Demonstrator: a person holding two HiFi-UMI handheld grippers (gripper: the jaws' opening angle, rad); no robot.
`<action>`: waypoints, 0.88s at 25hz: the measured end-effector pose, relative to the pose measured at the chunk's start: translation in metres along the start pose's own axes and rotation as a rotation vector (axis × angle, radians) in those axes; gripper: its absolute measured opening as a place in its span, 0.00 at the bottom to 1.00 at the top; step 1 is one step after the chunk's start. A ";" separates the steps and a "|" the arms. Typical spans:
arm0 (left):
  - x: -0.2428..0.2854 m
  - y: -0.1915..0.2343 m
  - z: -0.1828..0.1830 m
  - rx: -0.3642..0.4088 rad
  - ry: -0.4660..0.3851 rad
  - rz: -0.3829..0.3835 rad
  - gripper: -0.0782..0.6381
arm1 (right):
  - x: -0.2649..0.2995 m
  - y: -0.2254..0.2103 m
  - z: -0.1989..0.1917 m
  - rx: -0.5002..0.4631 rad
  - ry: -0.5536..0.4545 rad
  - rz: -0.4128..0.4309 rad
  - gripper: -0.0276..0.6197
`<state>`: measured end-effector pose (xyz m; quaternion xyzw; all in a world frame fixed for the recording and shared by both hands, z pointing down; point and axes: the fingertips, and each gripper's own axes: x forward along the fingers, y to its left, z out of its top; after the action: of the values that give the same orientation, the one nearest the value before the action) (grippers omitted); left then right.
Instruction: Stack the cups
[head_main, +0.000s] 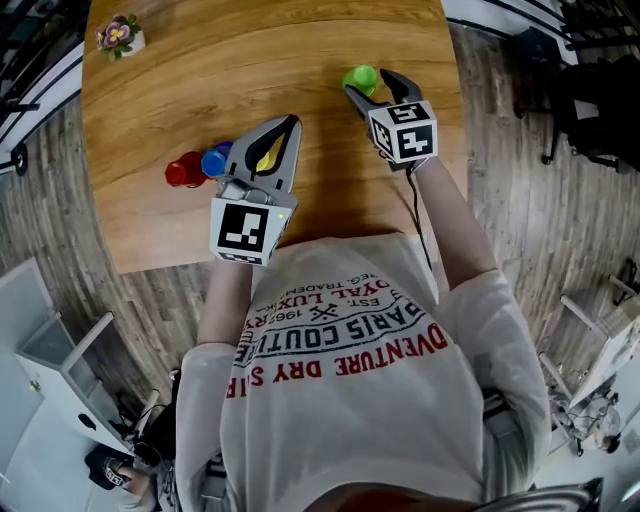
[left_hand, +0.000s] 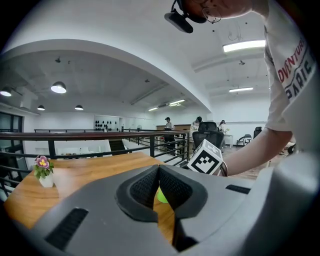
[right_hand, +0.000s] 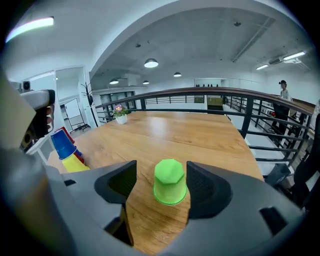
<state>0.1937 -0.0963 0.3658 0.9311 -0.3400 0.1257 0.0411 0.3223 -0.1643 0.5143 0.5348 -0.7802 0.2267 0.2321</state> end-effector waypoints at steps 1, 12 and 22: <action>0.002 0.001 -0.001 -0.005 0.004 0.001 0.13 | 0.005 0.000 -0.002 0.000 0.010 0.004 0.51; 0.013 0.002 -0.014 -0.020 0.044 0.008 0.13 | 0.033 -0.013 -0.024 -0.024 0.082 -0.010 0.48; -0.002 0.000 -0.011 -0.015 0.010 0.016 0.13 | 0.013 0.000 -0.011 -0.082 0.045 -0.013 0.43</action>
<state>0.1900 -0.0934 0.3761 0.9275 -0.3479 0.1279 0.0489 0.3197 -0.1674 0.5311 0.5248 -0.7799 0.2049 0.2726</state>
